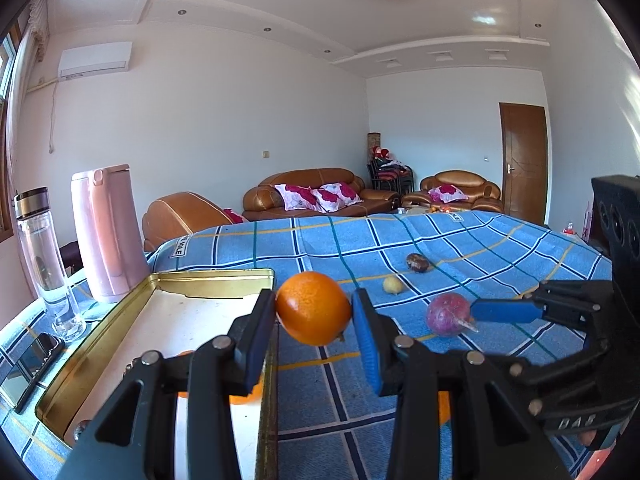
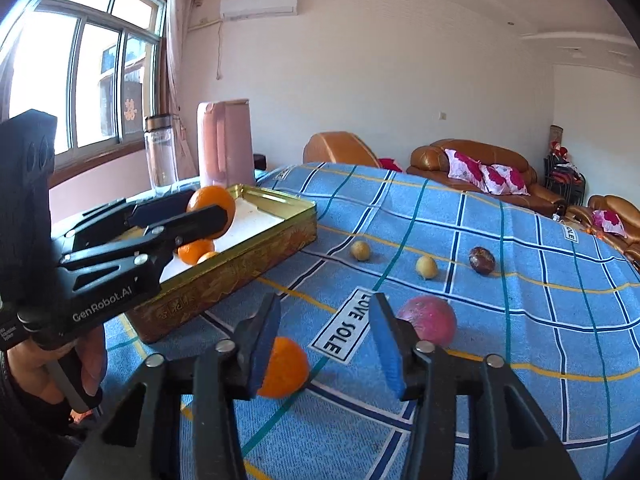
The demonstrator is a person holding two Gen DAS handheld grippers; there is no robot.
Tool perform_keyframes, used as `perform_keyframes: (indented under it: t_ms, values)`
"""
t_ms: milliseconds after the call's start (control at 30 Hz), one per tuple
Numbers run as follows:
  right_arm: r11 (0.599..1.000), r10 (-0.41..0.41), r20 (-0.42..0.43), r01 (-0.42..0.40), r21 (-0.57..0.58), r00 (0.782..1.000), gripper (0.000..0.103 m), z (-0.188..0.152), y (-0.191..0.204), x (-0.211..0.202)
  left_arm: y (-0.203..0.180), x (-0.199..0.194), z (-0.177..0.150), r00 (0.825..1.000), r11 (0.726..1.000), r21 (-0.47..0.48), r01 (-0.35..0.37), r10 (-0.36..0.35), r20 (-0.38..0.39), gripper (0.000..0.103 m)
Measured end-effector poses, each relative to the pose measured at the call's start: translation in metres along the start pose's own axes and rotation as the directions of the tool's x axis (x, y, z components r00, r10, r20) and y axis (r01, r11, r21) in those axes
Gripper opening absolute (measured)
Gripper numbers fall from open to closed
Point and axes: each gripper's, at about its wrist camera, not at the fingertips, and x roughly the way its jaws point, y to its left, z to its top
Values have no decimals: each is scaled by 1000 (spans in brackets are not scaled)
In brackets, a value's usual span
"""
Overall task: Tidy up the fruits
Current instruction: 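Lift both held oranges and carry them toward the gold tin tray, then bring both held oranges over the tray and lower them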
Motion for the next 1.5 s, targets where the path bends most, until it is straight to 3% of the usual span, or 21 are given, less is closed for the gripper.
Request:
perform_keyframes:
  t_ms: [133,267,300,333,533,867,1167,1500]
  values:
    - [997,7,-110,-16,-79,994,59,-3,20,20,2,1,0,1000,1000,-9,-3,3,-3,41]
    - [997,17,-259,-36,-67,966,59,-15,21,48,2,0,0,1000,1000,-5,3,-3,1,41]
    - [998,7,-272,-24,-59,962,57,-17,19,50,2,0,0,1000,1000,-7,4,-4,1,41]
    - [998,15,-275,-30,-50,961,48,-18,17,50,2,0,0,1000,1000,-8,4,-4,0,41]
    - [999,9,-232,-19,-41,973,47,-19,13,40,2,-1,0,1000,1000,-2,2,-2,3,41]
    - [1000,-9,-23,8,-25,1000,47,4,16,6,7,-2,0,1000,1000,-1,-29,29,-10,41]
    - [999,-4,131,9,-37,991,47,33,26,-14,18,-4,0,997,997,5,-81,81,-12,41]
    - [998,23,154,-14,-59,988,47,52,40,-4,30,-5,-2,993,994,-3,-111,111,-25,41]
